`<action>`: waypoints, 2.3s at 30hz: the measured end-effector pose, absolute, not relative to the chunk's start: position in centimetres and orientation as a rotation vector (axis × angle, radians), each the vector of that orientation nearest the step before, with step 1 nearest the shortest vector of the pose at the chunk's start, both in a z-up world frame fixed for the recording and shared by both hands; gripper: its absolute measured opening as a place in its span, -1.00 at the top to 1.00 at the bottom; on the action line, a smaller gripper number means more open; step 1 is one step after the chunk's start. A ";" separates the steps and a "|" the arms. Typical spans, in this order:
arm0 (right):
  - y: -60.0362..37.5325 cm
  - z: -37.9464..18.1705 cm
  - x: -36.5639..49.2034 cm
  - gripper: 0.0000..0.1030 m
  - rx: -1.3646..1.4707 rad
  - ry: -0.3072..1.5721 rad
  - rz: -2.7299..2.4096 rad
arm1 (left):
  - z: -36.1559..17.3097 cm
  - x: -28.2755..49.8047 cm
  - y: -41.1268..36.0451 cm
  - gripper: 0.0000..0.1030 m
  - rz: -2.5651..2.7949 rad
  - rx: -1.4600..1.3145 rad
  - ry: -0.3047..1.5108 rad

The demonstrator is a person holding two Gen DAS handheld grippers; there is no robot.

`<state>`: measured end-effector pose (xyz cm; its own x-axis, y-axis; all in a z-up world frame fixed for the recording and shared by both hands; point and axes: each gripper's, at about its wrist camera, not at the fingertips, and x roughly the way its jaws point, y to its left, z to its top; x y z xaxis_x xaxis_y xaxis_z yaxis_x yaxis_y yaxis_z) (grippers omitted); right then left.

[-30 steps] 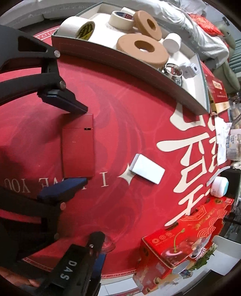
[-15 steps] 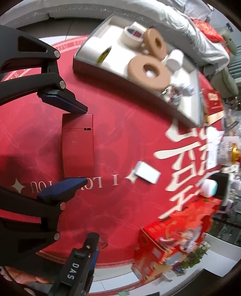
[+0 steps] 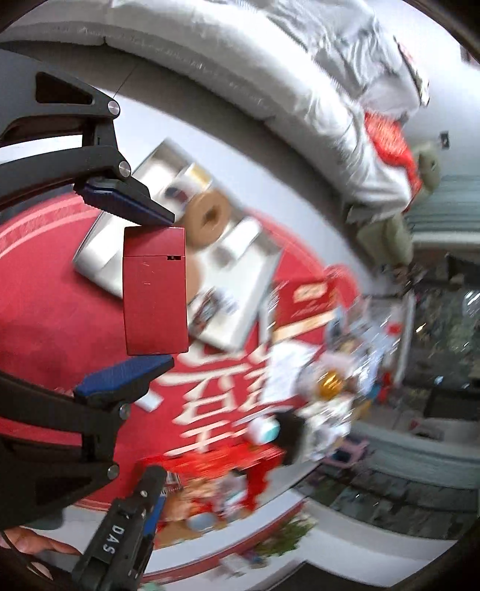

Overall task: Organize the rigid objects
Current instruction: 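Carry the red case and hose clamp with both grippers over the tray, then open both grippers to drop the red case and hose clamp into the tray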

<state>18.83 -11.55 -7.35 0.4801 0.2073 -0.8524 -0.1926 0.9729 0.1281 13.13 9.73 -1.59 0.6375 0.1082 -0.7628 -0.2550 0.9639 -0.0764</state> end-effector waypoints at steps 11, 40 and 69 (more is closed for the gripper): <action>-0.5 -1.9 22.7 0.15 -0.085 0.934 0.405 | -1.9 14.2 17.9 -0.41 0.414 -0.247 0.838; 5.6 -15.7 30.4 0.15 -0.119 1.183 0.410 | -13.7 20.2 18.2 -0.41 0.420 -0.272 1.069; 2.0 -12.9 27.3 -1.00 -0.055 1.110 0.377 | -10.9 16.8 18.8 -0.69 0.386 -0.390 1.038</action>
<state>27.31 2.04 -12.88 0.3879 0.2687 -0.8817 -0.3235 0.9354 0.1428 16.85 18.77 -10.95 0.4539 0.1231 -0.8825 -0.4835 0.8660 -0.1278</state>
